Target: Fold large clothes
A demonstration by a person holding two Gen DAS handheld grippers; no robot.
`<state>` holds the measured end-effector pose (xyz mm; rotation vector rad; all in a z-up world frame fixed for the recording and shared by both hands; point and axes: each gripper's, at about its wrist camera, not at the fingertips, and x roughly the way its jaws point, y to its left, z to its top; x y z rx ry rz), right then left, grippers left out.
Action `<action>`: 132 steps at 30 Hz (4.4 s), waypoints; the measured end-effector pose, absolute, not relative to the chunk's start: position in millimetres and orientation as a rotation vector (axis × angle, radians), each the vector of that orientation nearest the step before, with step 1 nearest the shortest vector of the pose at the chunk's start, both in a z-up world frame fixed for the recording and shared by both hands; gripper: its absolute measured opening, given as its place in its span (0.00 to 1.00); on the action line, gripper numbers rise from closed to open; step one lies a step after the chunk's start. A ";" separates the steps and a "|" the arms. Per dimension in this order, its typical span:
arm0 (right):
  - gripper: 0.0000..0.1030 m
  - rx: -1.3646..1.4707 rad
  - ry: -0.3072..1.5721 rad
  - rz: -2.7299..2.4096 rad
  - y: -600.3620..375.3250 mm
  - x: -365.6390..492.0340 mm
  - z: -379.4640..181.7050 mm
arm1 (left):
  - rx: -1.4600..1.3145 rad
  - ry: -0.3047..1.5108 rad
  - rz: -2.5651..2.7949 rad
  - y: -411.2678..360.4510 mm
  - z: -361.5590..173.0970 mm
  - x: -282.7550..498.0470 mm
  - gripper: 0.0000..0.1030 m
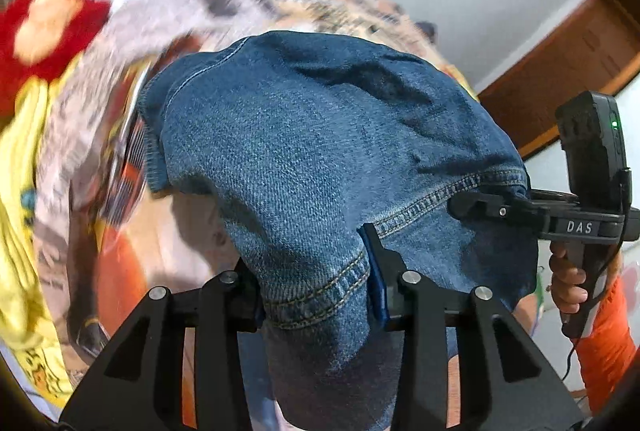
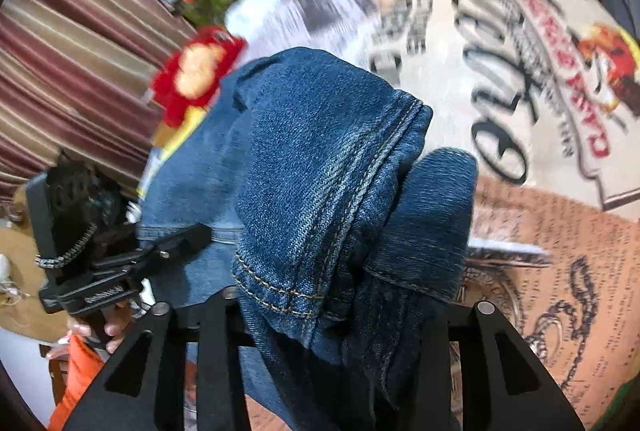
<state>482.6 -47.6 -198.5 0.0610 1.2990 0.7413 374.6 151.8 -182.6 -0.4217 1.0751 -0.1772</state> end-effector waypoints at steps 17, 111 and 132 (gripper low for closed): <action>0.82 0.149 1.468 0.862 -48.7 505.3 -282.8 | -0.468 1.141 -0.144 155.3 -243.3 370.0 0.80; 0.75 -0.312 1.015 0.774 -35.6 308.4 -211.2 | -0.152 1.028 0.288 182.0 -221.8 163.3 0.77; 0.75 -0.010 0.303 0.820 -77.6 165.8 9.8 | -0.101 0.228 0.271 106.7 21.7 43.5 0.77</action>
